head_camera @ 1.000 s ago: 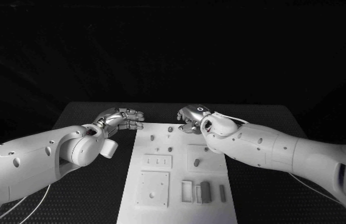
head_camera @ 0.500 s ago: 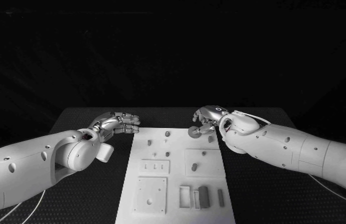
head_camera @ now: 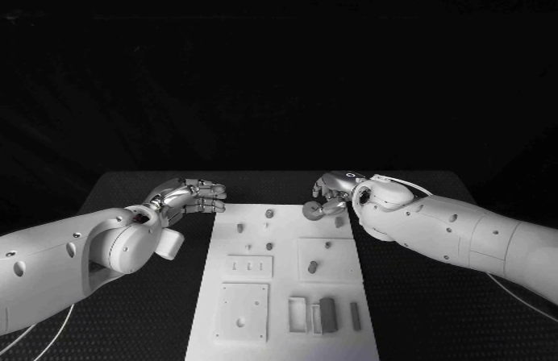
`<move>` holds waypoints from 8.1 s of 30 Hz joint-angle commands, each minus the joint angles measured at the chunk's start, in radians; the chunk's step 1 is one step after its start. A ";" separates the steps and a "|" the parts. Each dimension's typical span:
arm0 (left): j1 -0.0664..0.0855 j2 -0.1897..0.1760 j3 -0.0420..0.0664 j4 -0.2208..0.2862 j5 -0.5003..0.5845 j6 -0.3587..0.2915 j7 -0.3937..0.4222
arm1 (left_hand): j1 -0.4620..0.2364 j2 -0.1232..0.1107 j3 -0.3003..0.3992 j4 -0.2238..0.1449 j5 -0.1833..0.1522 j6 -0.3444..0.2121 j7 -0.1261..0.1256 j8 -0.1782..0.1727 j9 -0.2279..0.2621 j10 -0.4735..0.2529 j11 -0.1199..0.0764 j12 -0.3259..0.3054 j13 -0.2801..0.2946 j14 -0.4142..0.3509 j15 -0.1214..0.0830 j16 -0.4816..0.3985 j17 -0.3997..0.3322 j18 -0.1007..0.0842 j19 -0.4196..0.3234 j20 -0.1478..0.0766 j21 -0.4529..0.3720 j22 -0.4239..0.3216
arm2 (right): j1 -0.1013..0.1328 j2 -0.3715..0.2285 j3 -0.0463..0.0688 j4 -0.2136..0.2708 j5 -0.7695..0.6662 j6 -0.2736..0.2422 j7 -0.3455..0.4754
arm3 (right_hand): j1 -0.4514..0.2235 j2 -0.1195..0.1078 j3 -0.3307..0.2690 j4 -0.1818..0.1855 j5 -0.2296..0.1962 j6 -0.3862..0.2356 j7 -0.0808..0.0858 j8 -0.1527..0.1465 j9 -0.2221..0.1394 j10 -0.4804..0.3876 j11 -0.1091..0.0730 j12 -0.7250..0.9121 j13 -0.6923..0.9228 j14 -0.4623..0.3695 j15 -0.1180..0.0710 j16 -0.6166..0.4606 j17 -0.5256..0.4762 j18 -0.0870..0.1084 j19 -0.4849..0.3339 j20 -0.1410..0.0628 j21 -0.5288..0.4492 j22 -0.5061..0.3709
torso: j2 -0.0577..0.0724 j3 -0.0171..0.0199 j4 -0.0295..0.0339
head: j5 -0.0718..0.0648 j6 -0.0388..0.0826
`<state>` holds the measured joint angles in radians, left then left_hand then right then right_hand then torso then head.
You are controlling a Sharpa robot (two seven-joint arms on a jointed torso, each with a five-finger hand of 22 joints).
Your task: Assemble the parts on the task board
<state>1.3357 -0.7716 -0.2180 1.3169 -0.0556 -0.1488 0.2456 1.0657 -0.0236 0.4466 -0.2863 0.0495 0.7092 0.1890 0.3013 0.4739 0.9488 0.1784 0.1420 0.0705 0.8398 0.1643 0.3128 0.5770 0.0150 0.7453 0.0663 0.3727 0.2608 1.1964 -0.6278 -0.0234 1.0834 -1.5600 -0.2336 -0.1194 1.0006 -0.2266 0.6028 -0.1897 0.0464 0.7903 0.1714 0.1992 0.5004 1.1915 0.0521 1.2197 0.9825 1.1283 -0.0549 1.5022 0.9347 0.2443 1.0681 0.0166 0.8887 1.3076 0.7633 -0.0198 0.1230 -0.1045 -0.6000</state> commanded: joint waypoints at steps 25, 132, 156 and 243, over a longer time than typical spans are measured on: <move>0.000 0.001 0.001 0.002 0.003 0.022 0.013 | -0.011 0.002 -0.006 0.003 0.002 0.001 0.014 -0.008 -0.002 0.002 0.004 -0.009 -0.001 -0.002 0.006 -0.007 0.002 0.005 -0.006 0.002 -0.004 0.003 | -0.020 0.048 -0.003 -0.094 0.014 0.070 0.049 | -0.004 0.093 -0.033 0.000 0.003 0.011 -0.015 0.014 0.006 -0.004 -0.009 0.013 -0.005 -0.011 -0.009 0.018 -0.007 0.018 -0.017 -0.003 0.004 0.017 | -0.001 -0.0004 -0.0007 | 0.002 -0.011; 0.001 -0.004 0.001 0.011 -0.012 0.009 0.011 | -0.013 -0.004 -0.010 0.002 0.002 -0.001 0.020 -0.010 -0.005 0.004 0.006 -0.016 -0.001 -0.001 0.006 -0.012 0.005 0.005 -0.007 0.003 -0.004 0.005 | -0.030 0.143 -0.036 0.096 -0.190 -0.138 -0.021 | 0.053 0.138 -0.044 -0.096 0.003 0.155 -0.052 0.077 0.026 0.052 -0.045 0.018 -0.028 0.054 -0.042 0.040 -0.003 0.018 0.021 -0.020 0.022 0.010 | -0.002 -0.0063 0.0073 | 0.017 -0.020; 0.001 -0.001 0.002 0.011 -0.011 0.014 0.009 | -0.017 -0.004 -0.012 0.003 0.002 -0.001 0.020 -0.010 -0.005 0.004 0.006 -0.017 -0.001 -0.001 0.007 -0.013 0.005 0.005 -0.008 0.003 -0.005 0.006 | -0.047 0.191 -0.042 0.045 -0.203 -0.148 -0.050 | 0.055 0.137 -0.041 -0.098 0.003 0.151 -0.052 0.073 0.025 0.050 -0.044 0.015 -0.029 0.051 -0.042 0.037 -0.009 0.018 0.020 -0.021 0.020 0.009 | -0.001 -0.0034 0.0029 | 0.025 -0.031; 0.001 0.005 0.001 -0.005 -0.010 0.025 0.002 | -0.017 -0.005 -0.015 0.001 0.002 -0.005 0.020 -0.013 -0.008 0.001 0.007 -0.026 -0.001 -0.006 0.009 -0.021 0.007 0.005 -0.014 0.005 -0.008 0.008 | -0.045 0.135 -0.037 0.098 -0.072 -0.109 -0.041 | 0.050 0.119 -0.025 -0.095 0.003 0.019 -0.015 -0.003 -0.015 0.036 -0.009 0.014 -0.033 0.023 -0.007 0.031 -0.046 0.018 0.019 -0.015 0.008 0.007 | 0.001 0.0022 -0.0031 | 0.021 -0.024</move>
<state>1.3359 -0.7685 -0.2182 1.3113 -0.0665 -0.1379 0.2406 1.0564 -0.0249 0.4386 -0.2839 0.0495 0.7092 0.1891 0.2932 0.4679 0.9524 0.1820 0.1227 0.0698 0.8361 0.1679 0.2974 0.5831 0.0150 0.7381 0.0733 0.3687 0.2674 1.1520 -0.4967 -0.0605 1.1856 -1.6563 -0.3842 -0.1759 1.0534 -0.1106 0.5792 -0.2821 0.0457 0.8114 0.1549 0.1970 0.4852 1.2277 0.0446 1.2314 0.9504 1.1582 -0.0641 1.5354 0.8892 0.2492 1.0864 0.0020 0.9016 1.3078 0.7645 -0.0179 0.1173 -0.0813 -0.6221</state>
